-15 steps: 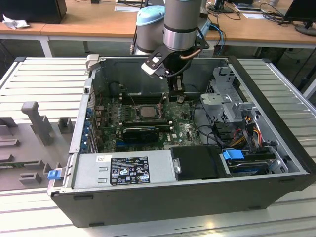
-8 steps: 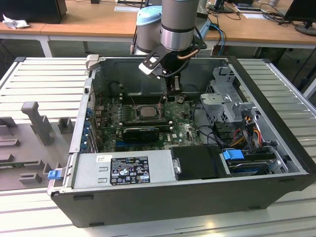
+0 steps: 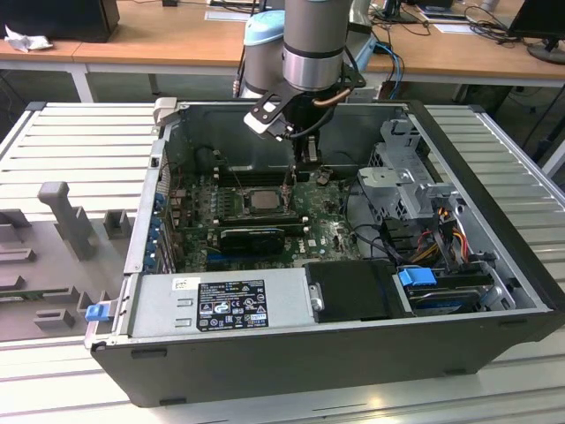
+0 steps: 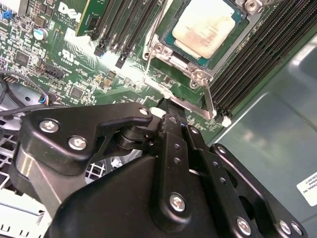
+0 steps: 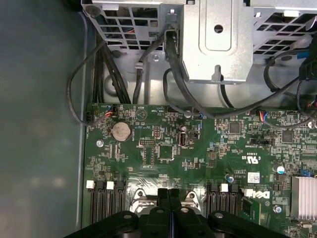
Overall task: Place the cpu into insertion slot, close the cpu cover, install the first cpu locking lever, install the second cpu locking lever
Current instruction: 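Close the cpu cover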
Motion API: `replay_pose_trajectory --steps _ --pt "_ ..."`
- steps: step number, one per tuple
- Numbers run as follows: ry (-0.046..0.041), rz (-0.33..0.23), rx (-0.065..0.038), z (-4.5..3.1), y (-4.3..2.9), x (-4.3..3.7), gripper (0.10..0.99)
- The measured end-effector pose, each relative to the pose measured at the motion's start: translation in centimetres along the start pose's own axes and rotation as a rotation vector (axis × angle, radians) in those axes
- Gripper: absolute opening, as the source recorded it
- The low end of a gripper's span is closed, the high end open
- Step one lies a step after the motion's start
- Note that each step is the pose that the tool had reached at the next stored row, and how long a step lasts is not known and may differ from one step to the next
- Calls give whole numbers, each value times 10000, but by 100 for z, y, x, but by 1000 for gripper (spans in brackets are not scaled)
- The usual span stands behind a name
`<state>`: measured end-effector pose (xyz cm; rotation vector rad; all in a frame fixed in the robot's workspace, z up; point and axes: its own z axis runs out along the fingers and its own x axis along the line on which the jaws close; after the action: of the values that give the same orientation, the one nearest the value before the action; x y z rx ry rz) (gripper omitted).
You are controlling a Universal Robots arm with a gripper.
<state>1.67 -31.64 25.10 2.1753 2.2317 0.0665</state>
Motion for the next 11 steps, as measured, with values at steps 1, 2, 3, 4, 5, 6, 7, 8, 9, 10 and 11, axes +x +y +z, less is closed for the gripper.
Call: replay_pose_trajectory --steps 1,2,3,4,5,6,7,8,9,10,11 --pt "0 0 0 0 -6 0 106" --pt "0 0 0 -1 -10 0 106" --pt "-1 0 0 -1 -15 0 106" --pt "0 0 0 -1 -20 0 106" --pt "0 0 0 -1 -23 1 106" --pt "0 0 0 -1 -29 1 106" --pt "0 1 0 -2 -33 1 106" --pt "0 1 0 -2 -37 1 106" --pt "0 1 0 -2 -43 1 106" --pt "0 1 0 -2 -47 1 106" --pt "0 1 0 -2 -51 1 106"
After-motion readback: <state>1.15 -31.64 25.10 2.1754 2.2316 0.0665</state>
